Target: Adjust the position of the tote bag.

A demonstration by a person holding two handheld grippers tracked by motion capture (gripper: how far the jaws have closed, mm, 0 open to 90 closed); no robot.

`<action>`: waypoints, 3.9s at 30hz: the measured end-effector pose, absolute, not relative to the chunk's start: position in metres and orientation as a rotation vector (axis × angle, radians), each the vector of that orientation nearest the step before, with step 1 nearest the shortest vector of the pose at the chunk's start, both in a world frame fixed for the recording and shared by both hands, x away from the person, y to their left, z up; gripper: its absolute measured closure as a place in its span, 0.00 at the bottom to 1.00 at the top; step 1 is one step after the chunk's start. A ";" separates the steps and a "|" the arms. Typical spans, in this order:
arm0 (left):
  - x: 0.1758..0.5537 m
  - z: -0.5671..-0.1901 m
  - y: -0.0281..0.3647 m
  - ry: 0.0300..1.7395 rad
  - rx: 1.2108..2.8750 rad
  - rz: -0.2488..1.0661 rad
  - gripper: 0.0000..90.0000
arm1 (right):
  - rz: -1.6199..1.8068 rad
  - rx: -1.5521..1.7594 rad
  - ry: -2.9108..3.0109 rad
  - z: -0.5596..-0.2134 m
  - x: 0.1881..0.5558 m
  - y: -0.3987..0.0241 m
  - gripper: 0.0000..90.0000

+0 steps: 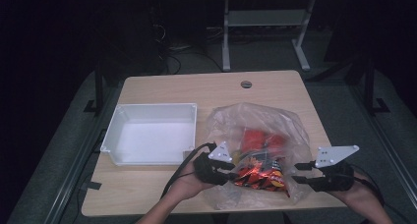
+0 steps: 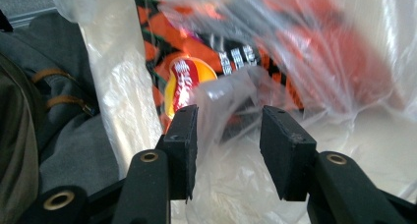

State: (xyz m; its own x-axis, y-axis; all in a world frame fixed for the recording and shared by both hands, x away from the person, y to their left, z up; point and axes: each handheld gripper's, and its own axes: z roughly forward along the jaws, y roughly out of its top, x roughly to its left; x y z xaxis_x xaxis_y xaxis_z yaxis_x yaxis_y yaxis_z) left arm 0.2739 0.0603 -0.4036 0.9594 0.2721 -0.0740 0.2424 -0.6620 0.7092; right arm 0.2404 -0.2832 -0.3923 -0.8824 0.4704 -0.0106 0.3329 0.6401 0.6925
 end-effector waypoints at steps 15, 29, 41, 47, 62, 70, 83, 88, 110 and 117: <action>0.273 -0.420 0.033 0.345 2.373 0.024 0.67 | 1.072 0.567 2.613 -0.367 0.273 -0.253 0.63; 0.275 -0.431 0.023 0.299 2.440 0.062 0.76 | 1.044 0.580 2.703 -0.384 0.360 -0.221 0.51; 0.272 -0.431 0.023 0.256 2.407 0.066 1.00 | 0.936 0.641 2.759 -0.399 0.381 -0.209 1.00; 0.270 -0.432 0.023 0.256 2.394 0.046 1.00 | 0.900 0.756 2.717 -0.402 0.407 -0.209 1.00; 0.270 -0.432 0.026 0.238 2.380 0.030 1.00 | 0.837 0.965 2.749 -0.442 0.440 -0.218 0.98; 0.270 -0.430 0.029 0.255 2.358 -0.001 0.98 | 0.949 0.975 2.642 -0.413 0.423 -0.232 0.72; 0.279 -0.422 0.025 0.290 2.326 0.018 0.91 | 1.093 0.673 2.713 -0.369 0.359 -0.216 0.74; 0.282 -0.423 0.023 0.312 2.326 0.019 0.91 | 1.018 0.569 2.821 -0.380 0.345 -0.199 0.79; 0.281 -0.423 0.024 0.318 2.333 0.026 0.84 | 0.989 0.778 2.798 -0.414 0.315 -0.271 0.78; 0.275 -0.417 0.034 0.331 2.339 0.041 0.72 | 1.075 0.621 2.752 -0.378 0.298 -0.252 0.73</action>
State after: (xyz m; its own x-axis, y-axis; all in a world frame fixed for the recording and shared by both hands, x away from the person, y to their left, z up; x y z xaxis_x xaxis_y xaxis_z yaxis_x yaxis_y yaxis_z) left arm 0.2748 0.0339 -0.4167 0.9659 0.2494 -0.0693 0.2253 -0.6780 0.6997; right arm 0.2982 -0.2521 -0.3785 -0.9081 0.4174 0.0347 0.3304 0.6630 0.6718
